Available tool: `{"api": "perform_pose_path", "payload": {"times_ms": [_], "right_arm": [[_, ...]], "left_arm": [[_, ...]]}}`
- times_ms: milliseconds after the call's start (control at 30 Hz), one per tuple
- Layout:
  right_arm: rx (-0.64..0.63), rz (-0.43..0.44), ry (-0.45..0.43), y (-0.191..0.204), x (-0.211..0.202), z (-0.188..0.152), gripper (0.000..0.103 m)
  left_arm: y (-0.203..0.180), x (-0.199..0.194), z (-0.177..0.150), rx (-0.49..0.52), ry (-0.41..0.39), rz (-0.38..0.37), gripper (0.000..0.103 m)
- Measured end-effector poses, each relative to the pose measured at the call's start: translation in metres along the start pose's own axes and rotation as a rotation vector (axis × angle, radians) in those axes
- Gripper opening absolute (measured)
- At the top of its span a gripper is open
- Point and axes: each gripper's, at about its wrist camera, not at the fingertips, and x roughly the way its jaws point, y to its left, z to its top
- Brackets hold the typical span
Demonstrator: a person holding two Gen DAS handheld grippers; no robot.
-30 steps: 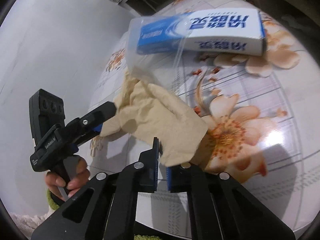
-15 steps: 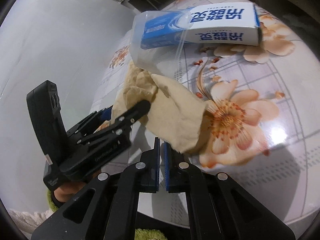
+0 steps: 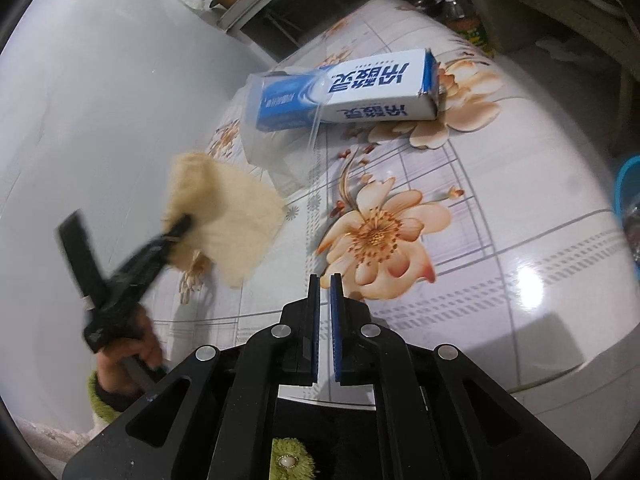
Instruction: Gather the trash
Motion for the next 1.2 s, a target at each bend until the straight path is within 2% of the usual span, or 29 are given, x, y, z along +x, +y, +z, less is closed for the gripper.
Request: {"api": "perform_pose_path", "payload": {"times_ms": [100, 133, 167, 267, 300, 367, 433, 500, 633, 733, 767, 867, 933, 1033, 1200], "right_arm": [[0.003, 0.007, 0.003, 0.000, 0.002, -0.001, 0.006], [0.003, 0.010, 0.006, 0.000, 0.003, -0.002, 0.006], [0.002, 0.013, 0.010, -0.001, 0.001, -0.004, 0.006], [-0.007, 0.018, 0.023, 0.007, 0.006, -0.006, 0.006], [-0.009, 0.017, 0.024, 0.009, 0.010, -0.004, 0.006], [-0.012, 0.013, 0.023, 0.011, 0.008, -0.004, 0.006], [-0.011, 0.007, 0.015, 0.010, 0.004, -0.004, 0.006], [-0.009, 0.002, 0.007, 0.010, 0.002, -0.003, 0.007], [-0.010, 0.006, -0.002, 0.011, 0.002, -0.002, 0.007], [-0.047, 0.037, 0.009, 0.024, 0.008, 0.002, 0.007], [-0.069, 0.052, 0.015, 0.032, 0.013, 0.004, 0.007], [-0.148, 0.087, 0.026, 0.058, 0.029, 0.013, 0.007], [-0.204, 0.116, 0.047, 0.077, 0.043, 0.017, 0.007], [-0.261, 0.136, 0.109, 0.097, 0.074, 0.022, 0.005], [-0.332, 0.131, 0.190, 0.115, 0.110, 0.023, 0.003]], "left_arm": [[-0.005, -0.033, 0.000, 0.170, -0.115, 0.175, 0.005], [-0.015, -0.042, -0.004, 0.259, -0.141, 0.212, 0.005], [-0.020, -0.043, -0.008, 0.303, -0.145, 0.215, 0.005], [-0.051, -0.043, -0.030, 0.468, -0.129, 0.169, 0.005], [-0.064, -0.041, -0.040, 0.506, -0.097, 0.112, 0.005], [-0.075, -0.034, -0.051, 0.499, -0.027, 0.009, 0.005], [-0.074, -0.026, -0.051, 0.392, 0.055, -0.142, 0.005], [-0.062, -0.018, -0.045, 0.258, 0.108, -0.233, 0.005], [-0.008, 0.013, -0.040, -0.202, 0.257, -0.490, 0.005], [0.027, 0.041, -0.059, -0.534, 0.390, -0.670, 0.005], [0.034, 0.047, -0.067, -0.609, 0.421, -0.707, 0.005], [0.036, 0.043, -0.076, -0.654, 0.438, -0.730, 0.005], [0.037, 0.043, -0.083, -0.699, 0.467, -0.774, 0.005], [0.044, 0.047, -0.088, -0.756, 0.491, -0.810, 0.005], [0.051, 0.042, -0.090, -0.773, 0.491, -0.817, 0.005]]}}
